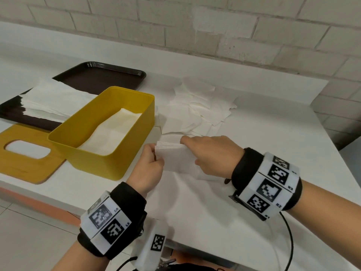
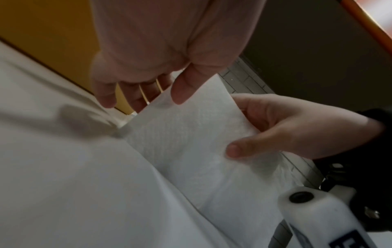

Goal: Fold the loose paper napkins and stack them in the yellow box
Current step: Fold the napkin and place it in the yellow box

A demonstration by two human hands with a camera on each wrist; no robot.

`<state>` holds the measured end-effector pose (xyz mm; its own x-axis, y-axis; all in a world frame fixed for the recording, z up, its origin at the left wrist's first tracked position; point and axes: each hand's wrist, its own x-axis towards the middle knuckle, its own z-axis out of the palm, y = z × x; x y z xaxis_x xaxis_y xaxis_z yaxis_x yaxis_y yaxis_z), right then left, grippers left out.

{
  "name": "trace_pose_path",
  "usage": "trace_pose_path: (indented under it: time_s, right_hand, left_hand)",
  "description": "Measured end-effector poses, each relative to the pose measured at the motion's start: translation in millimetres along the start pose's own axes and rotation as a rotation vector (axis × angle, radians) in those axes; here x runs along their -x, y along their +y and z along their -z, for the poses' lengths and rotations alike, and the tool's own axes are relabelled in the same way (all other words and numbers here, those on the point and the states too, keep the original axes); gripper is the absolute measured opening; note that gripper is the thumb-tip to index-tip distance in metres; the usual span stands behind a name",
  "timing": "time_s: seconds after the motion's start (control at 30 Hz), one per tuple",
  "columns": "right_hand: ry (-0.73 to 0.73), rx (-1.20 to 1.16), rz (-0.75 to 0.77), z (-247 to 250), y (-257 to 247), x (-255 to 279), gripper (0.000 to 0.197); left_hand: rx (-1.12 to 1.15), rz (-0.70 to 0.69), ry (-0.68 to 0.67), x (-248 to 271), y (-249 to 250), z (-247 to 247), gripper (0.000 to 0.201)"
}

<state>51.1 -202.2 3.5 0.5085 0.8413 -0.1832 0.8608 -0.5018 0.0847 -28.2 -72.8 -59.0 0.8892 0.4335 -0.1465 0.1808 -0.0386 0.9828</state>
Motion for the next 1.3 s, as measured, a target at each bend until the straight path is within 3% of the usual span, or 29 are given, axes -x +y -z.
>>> trace_pose_path:
  time_s: [0.13, 0.33, 0.47, 0.53, 0.63, 0.77, 0.9, 1.07, 1.17, 1.3]
  right_hand:
    - [0.013, -0.038, -0.022, 0, 2, -4, 0.041]
    - [0.042, -0.08, -0.014, -2, 4, -4, 0.038]
    - [0.023, -0.116, -0.019, -2, 8, -7, 0.036]
    - [0.067, -0.256, -0.045, 9, 17, -4, 0.033]
    - [0.248, -0.591, -0.057, 29, 30, 0, 0.019]
    - [0.492, -1.054, -0.116, 37, 26, -13, 0.024]
    - [0.493, -1.363, -0.021, 36, 12, -33, 0.045]
    - [0.552, -1.39, 0.191, 55, 20, -54, 0.069]
    - [0.522, -1.225, 0.226, 73, 28, -66, 0.051]
    - [0.499, -0.99, 0.188, 94, 23, -88, 0.026]
  left_hand:
    - [0.038, 0.006, 0.024, 0, 0, 2, 0.019]
    - [-0.063, 0.03, -0.098, 0, 4, 3, 0.033]
    - [-0.059, 0.058, -0.073, 3, 8, 2, 0.037]
    - [0.01, 0.024, -0.041, 6, 13, 3, 0.051]
    - [0.085, -0.035, -0.035, 10, 24, 5, 0.072]
    - [0.214, -0.14, -0.071, 5, 37, 6, 0.076]
    - [0.186, -0.351, -0.018, 4, 52, 22, 0.063]
    - [0.018, -0.31, -0.086, 7, 66, 55, 0.038]
    - [-0.082, -0.221, -0.148, 13, 78, 72, 0.023]
    - [-0.139, -0.112, -0.101, 11, 95, 102, 0.029]
